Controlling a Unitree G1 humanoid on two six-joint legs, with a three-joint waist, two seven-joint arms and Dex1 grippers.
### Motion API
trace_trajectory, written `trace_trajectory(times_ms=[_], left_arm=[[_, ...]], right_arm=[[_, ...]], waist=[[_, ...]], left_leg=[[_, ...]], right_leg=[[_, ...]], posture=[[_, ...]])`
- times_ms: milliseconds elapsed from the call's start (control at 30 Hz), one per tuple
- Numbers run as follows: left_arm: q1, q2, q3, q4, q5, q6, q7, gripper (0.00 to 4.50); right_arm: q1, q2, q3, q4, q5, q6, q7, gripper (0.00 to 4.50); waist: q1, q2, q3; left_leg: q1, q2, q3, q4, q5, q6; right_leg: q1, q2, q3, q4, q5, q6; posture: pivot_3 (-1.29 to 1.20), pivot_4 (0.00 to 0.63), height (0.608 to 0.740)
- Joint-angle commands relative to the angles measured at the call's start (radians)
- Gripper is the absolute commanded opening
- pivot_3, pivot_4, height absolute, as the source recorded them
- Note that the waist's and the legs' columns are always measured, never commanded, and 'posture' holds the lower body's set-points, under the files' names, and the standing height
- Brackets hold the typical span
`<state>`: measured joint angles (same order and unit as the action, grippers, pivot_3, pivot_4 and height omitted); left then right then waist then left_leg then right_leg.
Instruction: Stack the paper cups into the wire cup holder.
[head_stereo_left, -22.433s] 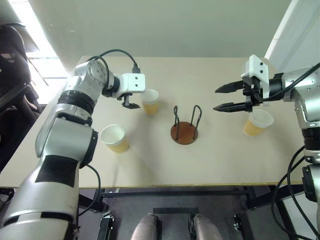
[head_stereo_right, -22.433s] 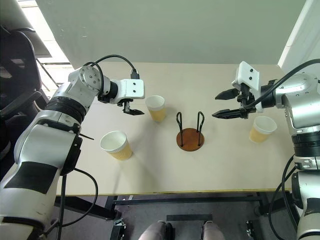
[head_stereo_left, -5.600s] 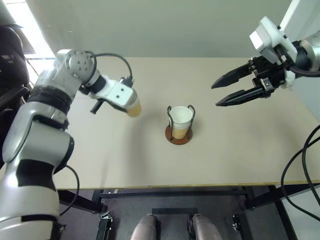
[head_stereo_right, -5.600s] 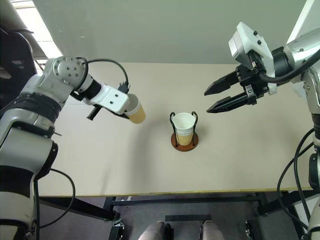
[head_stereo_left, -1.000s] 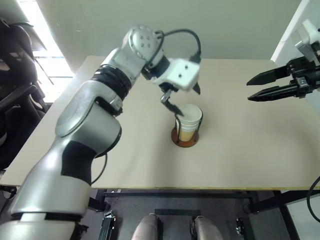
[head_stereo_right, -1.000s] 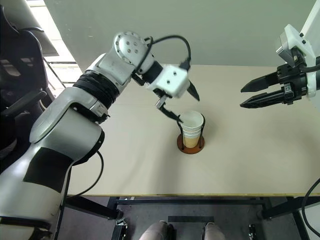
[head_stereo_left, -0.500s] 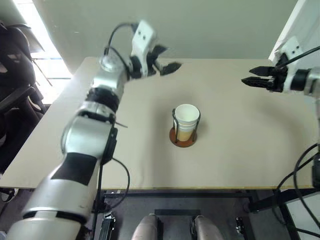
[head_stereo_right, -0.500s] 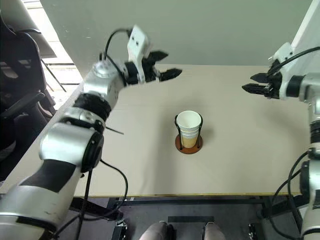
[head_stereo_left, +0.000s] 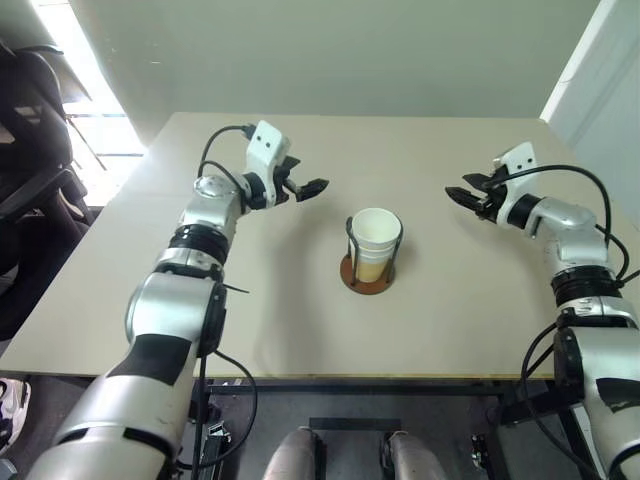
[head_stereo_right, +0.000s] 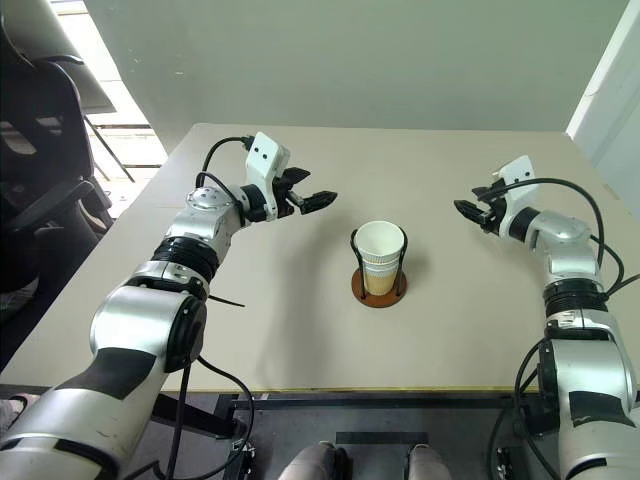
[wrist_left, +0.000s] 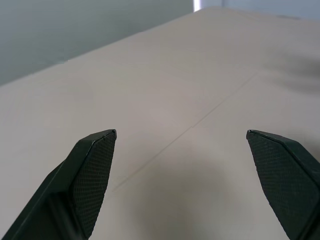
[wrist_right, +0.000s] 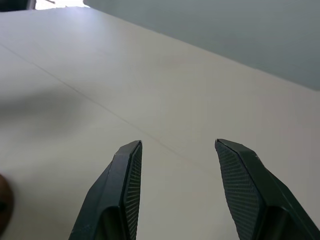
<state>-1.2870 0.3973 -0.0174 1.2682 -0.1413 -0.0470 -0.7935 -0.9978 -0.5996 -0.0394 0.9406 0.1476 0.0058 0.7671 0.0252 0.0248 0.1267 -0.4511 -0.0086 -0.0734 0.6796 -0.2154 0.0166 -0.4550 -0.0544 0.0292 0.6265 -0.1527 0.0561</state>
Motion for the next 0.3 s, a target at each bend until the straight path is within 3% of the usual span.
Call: trace_trajectory(times_ms=[33,300], left_arm=[[0.016,0.011,0.051,-0.027,0.005,-0.03,0.066,4.45],[0.076,-0.03,0.113,-0.029,0.017,-0.089,0.224,4.45]], right_arm=[[-0.035,0.011,-0.042,0.066,-0.021,-0.07,-0.107,2.33],[-0.016,0.072,-0.034,0.16,-0.079,-0.178,-0.252,2.33]], waist=[[-0.001,0.0,0.0],[-0.001,0.0,0.0]], left_leg=[[0.001,0.0,0.0,0.0,0.0,0.0],[0.002,0.0,0.0,-0.001,0.004,-0.001]], right_leg=[[0.0,0.0,0.0,0.0,0.001,-0.001],[0.0,0.001,0.001,0.0,0.007,-0.005]], posture=[[0.0,0.15,0.74],[0.0,0.15,0.74]])
